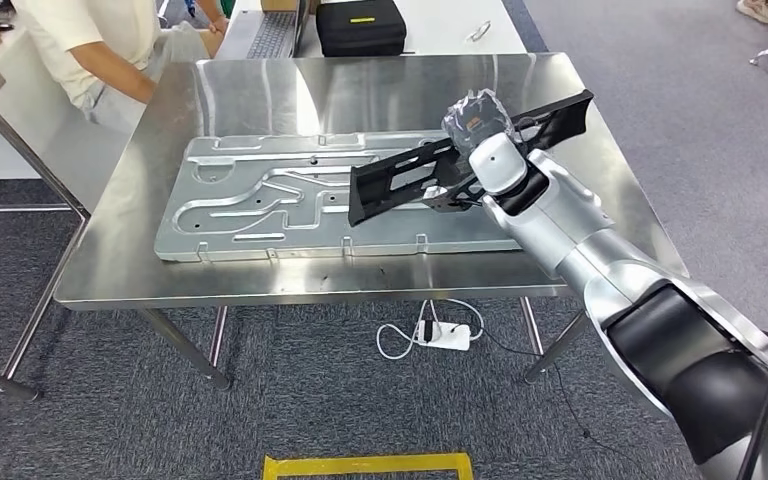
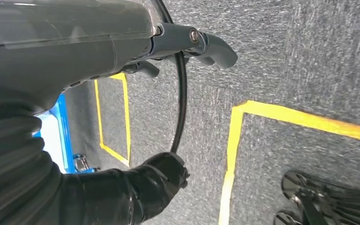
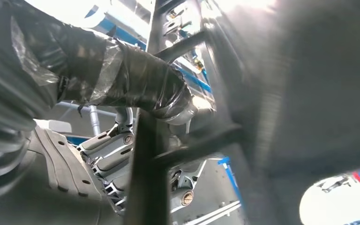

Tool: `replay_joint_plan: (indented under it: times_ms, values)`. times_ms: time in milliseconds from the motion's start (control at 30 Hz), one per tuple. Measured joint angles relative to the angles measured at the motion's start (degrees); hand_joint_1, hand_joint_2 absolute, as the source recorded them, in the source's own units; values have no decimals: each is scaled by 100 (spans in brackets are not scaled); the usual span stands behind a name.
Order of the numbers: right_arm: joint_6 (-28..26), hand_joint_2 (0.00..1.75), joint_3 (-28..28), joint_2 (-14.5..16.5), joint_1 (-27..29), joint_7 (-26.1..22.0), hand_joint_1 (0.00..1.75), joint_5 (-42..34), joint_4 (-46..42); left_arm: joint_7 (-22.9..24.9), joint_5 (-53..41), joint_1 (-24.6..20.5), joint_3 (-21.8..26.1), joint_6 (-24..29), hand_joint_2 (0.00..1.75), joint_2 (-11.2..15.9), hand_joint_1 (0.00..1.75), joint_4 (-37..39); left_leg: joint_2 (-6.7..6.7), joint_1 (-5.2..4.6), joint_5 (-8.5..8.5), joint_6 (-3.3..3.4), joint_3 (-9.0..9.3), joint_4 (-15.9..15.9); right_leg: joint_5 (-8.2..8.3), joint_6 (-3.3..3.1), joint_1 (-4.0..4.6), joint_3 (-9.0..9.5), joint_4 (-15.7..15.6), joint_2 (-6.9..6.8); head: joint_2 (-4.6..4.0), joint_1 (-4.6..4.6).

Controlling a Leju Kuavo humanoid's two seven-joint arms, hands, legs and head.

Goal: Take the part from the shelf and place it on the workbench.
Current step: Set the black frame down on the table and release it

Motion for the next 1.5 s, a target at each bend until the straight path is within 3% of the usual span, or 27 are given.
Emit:
replay_joint_plan:
  times_ms: [100, 167, 267, 300, 333, 367, 433, 467, 533, 667, 700, 767, 833, 867, 900, 967, 1000, 1033, 1167, 1500]
  values:
    - [33, 175, -39, -13, 30, -5, 175, 42, -3, 14, 20, 28, -4, -23, 175, -26, 0, -110, 7, -5, -20, 30, 84, -177, -18, 71, -14, -11, -18, 1, 0, -2]
    - [60, 175, -91, -29, 39, -6, 175, 62, -11, 27, 35, 50, -9, -43, 175, -50, 0, -177, 19, 30, -1, 55, 159, -278, -137, 138, -28, -78, 155, -4, 0, -1]
    - [141, 175, -176, -62, 58, -4, 175, 78, -15, 42, 52, 62, -14, -78, 175, -90, 0, -256, 25, 50, -22, 90, 225, -318, -543, 244, -103, -573, 1112, -9, 0, 0]
    - [166, 175, -189, -73, 78, -4, 175, 80, -15, 45, 55, 66, -15, -85, 175, -102, 0, -272, 22, 57, -39, 89, 238, -313, -604, 274, -133, -746, 1393, -10, 0, 0]
    - [178, 175, -197, -80, 102, -4, 175, 80, -15, 49, 56, 73, -16, -87, 175, -113, 0, -283, 18, 69, -64, 79, 256, -303, -555, 303, -165, -838, 1491, -12, 0, 0]
    - [184, 175, -207, -84, 121, -4, 175, 80, -15, 52, 56, 80, -16, -88, 175, -122, 0, -290, 15, 86, -96, 60, 277, -284, -392, 330, -195, -821, 1366, -16, 0, 0]
    - [187, 175, -248, -90, 132, -1, 175, 80, -15, 57, 56, 88, -17, -89, 175, -134, 0, -309, 9, 117, -181, -2, 319, -230, 39, 376, -239, -555, 701, -32, 0, 1]
    - [195, 175, -269, -95, 125, 3, 175, 81, -15, 58, 57, 86, -18, -90, 175, -139, 0, -323, 6, 119, -222, -40, 327, -192, 166, 379, -236, -414, 385, -35, 0, 3]
    - [223, 175, -308, -109, 124, 14, 175, 85, -14, 65, 58, 83, -20, -91, 175, -149, 0, -349, -3, 108, -265, -117, 315, -160, 166, 325, -203, -290, 131, -31, 0, 4]
    - [255, 175, -412, -142, 151, 44, 175, 103, -1, 94, 72, 75, -23, -87, 175, -163, 0, -383, 4, 120, -391, -224, 266, -13, 116, 147, -203, -216, 52, -20, 0, 3]
    - [257, 175, -448, -148, 148, 63, 175, 112, 4, 100, 77, 74, -24, -86, 175, -165, 0, -387, 5, 123, -510, -236, 160, 222, 104, 107, -211, -178, 32, -24, 0, 3]
    - [281, 175, -510, -157, 147, 109, 175, 129, 22, 108, 87, 80, -25, -82, 175, -165, 0, -388, 6, 120, -792, -243, -224, 979, 71, 46, -184, -124, 23, -29, 0, 1]
    - [327, 175, -544, -162, 160, 150, 175, 135, 59, 121, 94, 84, -30, -77, 175, -168, 0, -388, 6, 112, -840, -227, -559, 1487, 36, 11, -144, -76, 25, -13, 0, 1]
    - [351, 175, -561, -162, 165, 167, 175, 135, 81, 127, 98, 81, -35, -74, 175, -169, 0, -388, 6, 102, -702, -199, -591, 1437, 16, 2, -123, -46, 25, 1, 0, 2]
    - [370, 175, -585, -162, 168, 190, 175, 135, 110, 131, 107, 77, -42, -73, 175, -170, 0, -388, 4, 84, -479, -156, -519, 1175, -7, 0, -103, -10, 25, 15, 0, 1]
    - [400, 175, -652, -162, 168, 228, 175, 135, 193, 136, 160, 58, -60, -77, 175, -156, 0, -386, 3, 28, -53, -30, -230, 422, -60, 8, -65, 55, 23, 30, 0, 3]
    - [410, 175, -688, -164, 167, 250, 175, 134, 251, 145, 202, 43, -67, -86, 175, -145, 0, -378, 6, 4, 40, 19, -100, 134, -80, 21, -53, 70, 23, 32, 0, 3]
    - [419, 175, -720, -170, 168, 271, 175, 134, 310, 160, 245, 26, -73, -95, 175, -135, 0, -365, 9, -8, 64, 32, -21, -38, -95, 31, -40, 72, 31, 31, 0, 5]
    - [429, 175, -799, -201, 171, 338, 175, 133, 506, 193, 342, -30, -92, -102, 175, -110, 0, -272, 3, -20, 15, -73, 38, -149, -110, 44, -55, 68, 25, 13, 0, 5]
    - [433, 175, -1022, -203, 157, 533, 175, 135, 988, 95, 454, -209, -251, 252, 175, 132, 0, 403, -10, -29, 9, -32, 45, -147, -89, 98, -60, 108, -32, -1, 0, 7]
